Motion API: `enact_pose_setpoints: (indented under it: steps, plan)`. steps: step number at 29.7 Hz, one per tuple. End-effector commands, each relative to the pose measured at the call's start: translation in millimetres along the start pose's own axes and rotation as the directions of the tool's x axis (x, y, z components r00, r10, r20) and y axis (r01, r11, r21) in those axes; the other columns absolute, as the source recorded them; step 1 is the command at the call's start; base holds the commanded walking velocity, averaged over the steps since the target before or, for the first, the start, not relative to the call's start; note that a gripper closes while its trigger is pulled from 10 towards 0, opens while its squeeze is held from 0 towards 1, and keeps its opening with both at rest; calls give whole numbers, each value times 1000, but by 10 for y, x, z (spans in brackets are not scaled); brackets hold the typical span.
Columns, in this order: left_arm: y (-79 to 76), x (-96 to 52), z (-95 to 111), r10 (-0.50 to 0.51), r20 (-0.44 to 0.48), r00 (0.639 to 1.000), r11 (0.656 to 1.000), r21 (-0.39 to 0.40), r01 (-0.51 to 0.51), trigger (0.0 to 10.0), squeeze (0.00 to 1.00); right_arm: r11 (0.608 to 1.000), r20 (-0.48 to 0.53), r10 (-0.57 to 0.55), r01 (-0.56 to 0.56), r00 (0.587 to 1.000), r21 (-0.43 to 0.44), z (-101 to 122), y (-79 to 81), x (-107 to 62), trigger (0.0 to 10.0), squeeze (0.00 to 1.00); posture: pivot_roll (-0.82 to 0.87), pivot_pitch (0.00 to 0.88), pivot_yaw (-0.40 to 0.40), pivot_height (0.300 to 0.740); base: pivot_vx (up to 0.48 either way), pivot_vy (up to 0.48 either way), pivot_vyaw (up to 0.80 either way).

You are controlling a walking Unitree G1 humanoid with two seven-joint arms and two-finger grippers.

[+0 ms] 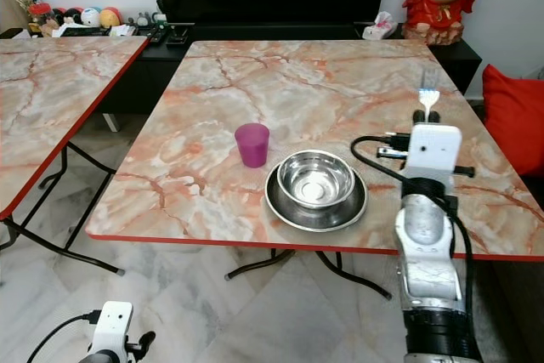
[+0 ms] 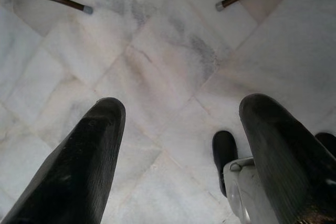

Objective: Setting the table

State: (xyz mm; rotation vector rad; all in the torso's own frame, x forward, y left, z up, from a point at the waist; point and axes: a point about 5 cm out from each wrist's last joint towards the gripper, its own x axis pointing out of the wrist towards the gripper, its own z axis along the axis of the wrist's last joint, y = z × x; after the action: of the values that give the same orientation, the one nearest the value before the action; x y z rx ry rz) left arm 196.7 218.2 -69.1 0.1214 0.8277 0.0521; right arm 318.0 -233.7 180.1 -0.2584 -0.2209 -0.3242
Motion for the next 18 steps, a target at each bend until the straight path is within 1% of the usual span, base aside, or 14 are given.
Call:
enact_pose_setpoints:
  steps: [1, 2, 4, 5, 6, 7, 10, 13, 18]
  plan:
    - [11, -8, -39, 1, -19, 1000, 1000, -4, -1, 10000, 0, 999, -34, 37, -38, 999, -31, -8, 42, 41, 10000, 0, 39, 8, 39, 740, 0, 0, 0]
    - [10, -9, -41, 1, -19, 1000, 1000, -5, -1, 10000, 0, 998, -72, 54, -56, 996, -24, -59, 48, 54, 10000, 0, 39, 8, 39, 740, 0, 0, 0]
    - [9, -8, -40, 0, -19, 1000, 1000, -6, 0, 10000, 0, 996, -141, 64, -72, 988, -53, -142, 44, 83, 10000, 0, 37, 10, 43, 740, 0, 0, 0]
    - [9, -8, -39, -1, -19, 1000, 1000, -6, 0, 10000, 0, 996, -165, 68, -78, 984, -53, -168, 44, 93, 10000, 0, 37, 10, 43, 740, 0, 0, 0]
    - [9, -8, -38, -1, -18, 1000, 1000, -6, 1, 10000, 0, 995, -201, 84, -91, 976, -29, -203, 56, 107, 10000, 0, 36, 9, 43, 740, 0, 0, 0]
    - [9, -8, -37, -2, -18, 1000, 1000, -6, 1, 10000, 0, 994, -228, 106, -105, 968, 14, -217, 78, 120, 10000, 0, 36, 9, 43, 740, 0, 0, 0]
    - [8, -7, -35, -2, -17, 1000, 1000, -7, 2, 10000, 0, 992, -244, 125, -119, 962, 39, -204, 97, 149, 10000, 0, 35, 10, 43, 740, 0, 0, 0]
    - [5, -6, -32, -3, -17, 1000, 1000, -8, 3, 10000, 0, 992, -253, 123, -121, 960, 26, -192, 87, 184, 10000, 0, 35, 12, 43, 740, 0, 0, 0]
    - [11, -12, -48, -4, -20, 1000, 1000, -9, 3, 10000, 0, 995, -280, 104, -99, 954, 32, -197, 40, 210, 10000, 0, 31, 11, 44, 740, 0, 0, 0]
